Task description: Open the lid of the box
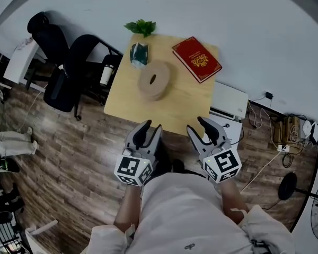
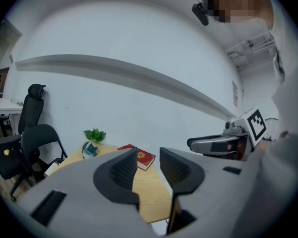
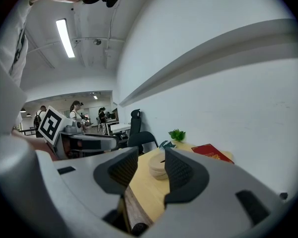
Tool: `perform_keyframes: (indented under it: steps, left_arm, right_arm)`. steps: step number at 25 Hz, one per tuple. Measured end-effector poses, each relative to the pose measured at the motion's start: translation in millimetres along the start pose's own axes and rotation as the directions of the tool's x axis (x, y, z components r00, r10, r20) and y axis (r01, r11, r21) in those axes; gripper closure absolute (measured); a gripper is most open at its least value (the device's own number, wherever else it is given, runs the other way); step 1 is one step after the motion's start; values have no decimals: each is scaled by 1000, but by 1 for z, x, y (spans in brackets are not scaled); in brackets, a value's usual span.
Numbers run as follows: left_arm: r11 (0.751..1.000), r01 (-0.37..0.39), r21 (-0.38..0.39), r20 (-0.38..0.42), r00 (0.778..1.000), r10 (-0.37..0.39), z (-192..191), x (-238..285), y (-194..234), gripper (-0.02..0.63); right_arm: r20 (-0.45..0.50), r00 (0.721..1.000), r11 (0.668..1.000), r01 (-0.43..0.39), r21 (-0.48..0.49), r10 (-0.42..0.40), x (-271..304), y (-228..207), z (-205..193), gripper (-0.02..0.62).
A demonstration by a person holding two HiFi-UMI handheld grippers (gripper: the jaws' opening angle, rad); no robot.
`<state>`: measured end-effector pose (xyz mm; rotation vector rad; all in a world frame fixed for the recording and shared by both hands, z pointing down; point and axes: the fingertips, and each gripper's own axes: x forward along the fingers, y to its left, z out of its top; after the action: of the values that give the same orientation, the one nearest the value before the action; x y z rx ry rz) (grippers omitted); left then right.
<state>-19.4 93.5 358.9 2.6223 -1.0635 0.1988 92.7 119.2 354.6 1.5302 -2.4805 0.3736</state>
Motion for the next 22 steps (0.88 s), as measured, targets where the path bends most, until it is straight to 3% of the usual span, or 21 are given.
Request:
perform_keyframes:
  steps: [7,22]
  left_arm:
    - [1000,0,-20,0,1000,0,11,14,44,469]
    - [996,83,-22,-22,996,-84,27,39,116,469]
  right_arm:
    - [-14,1000,1000,10,-12,-10,40,-2,16,440]
    - [-57,998,1000,19,17,-18,129,13,33,439]
